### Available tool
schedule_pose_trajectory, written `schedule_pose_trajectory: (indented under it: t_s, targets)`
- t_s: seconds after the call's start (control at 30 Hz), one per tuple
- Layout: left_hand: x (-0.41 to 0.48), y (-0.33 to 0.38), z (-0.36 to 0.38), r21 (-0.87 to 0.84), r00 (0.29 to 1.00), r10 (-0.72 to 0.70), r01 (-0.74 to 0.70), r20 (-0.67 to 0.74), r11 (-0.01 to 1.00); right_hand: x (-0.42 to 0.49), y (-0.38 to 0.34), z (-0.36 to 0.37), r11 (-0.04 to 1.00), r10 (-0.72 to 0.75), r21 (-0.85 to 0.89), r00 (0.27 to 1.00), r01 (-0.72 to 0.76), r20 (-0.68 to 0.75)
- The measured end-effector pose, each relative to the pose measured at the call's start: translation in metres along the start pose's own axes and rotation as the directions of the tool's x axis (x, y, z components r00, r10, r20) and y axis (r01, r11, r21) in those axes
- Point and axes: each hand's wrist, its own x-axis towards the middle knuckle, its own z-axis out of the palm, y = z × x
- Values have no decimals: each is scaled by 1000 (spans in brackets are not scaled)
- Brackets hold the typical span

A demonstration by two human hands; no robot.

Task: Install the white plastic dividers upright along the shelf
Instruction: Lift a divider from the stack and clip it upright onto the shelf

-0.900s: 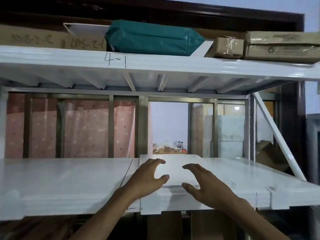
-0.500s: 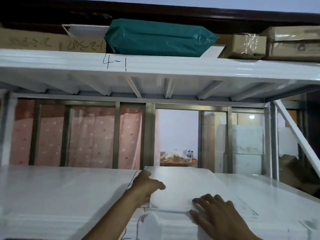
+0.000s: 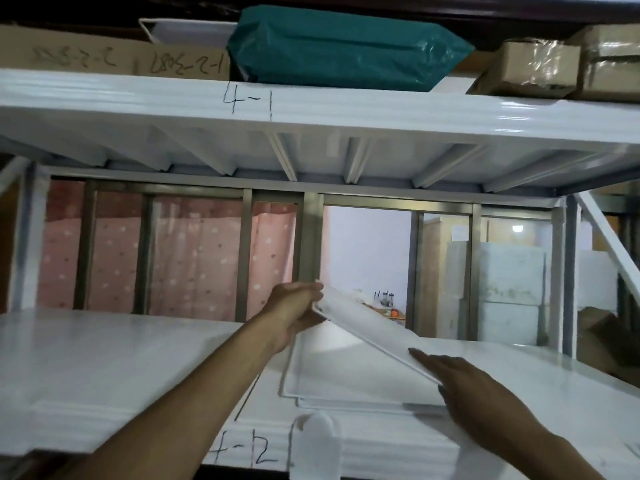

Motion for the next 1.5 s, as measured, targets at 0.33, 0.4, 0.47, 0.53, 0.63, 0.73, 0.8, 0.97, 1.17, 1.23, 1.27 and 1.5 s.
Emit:
schedule_pose_trajectory:
  t_s: [0.33, 0.4, 0.47, 0.53, 0.63, 0.73, 0.8, 0.97, 1.17, 1.23, 1.27, 1.5]
  targets:
    - [-1, 59, -52, -65, 896, 317, -313, 312, 948, 54, -118, -13, 918, 4, 385, 966, 99, -257]
    - [3, 75, -73, -88, 885, 361, -351, 294, 932, 63, -154, -14, 901, -1, 418, 963, 118, -270]
    - [8, 91, -101, -80, 877, 389, -383, 282, 920, 74, -195, -10, 881, -17, 449, 959, 148, -282]
    - [12, 105, -133, -67, 859, 417, -417, 297, 907, 86, -239, -6, 845, -13, 509, 958, 165, -288]
    - [16, 127, -180, -44, 812, 470, -486, 345, 873, 103, -297, 4, 790, 26, 589, 951, 169, -307]
    - [16, 147, -219, 8, 779, 525, -561, 342, 828, 122, -347, 11, 750, 69, 649, 962, 125, -265]
    - [23, 158, -244, 24, 765, 550, -590, 336, 807, 135, -382, 11, 712, 71, 691, 966, 125, -249]
    - [38, 174, -289, 74, 753, 607, -641, 254, 764, 156, -447, 11, 644, 24, 754, 982, 128, -187]
    - [36, 176, -327, 218, 741, 593, -665, 315, 715, 171, -496, 30, 505, 9, 850, 984, 150, -179]
    - [38, 174, -336, 236, 735, 590, -672, 336, 702, 170, -503, 37, 459, 13, 876, 985, 146, -171]
    - [38, 174, -340, 240, 733, 591, -674, 336, 699, 170, -505, 40, 451, 10, 879, 984, 156, -179]
    - [32, 175, -348, 246, 707, 597, -699, 380, 671, 172, -520, 47, 445, -8, 876, 979, 185, -203]
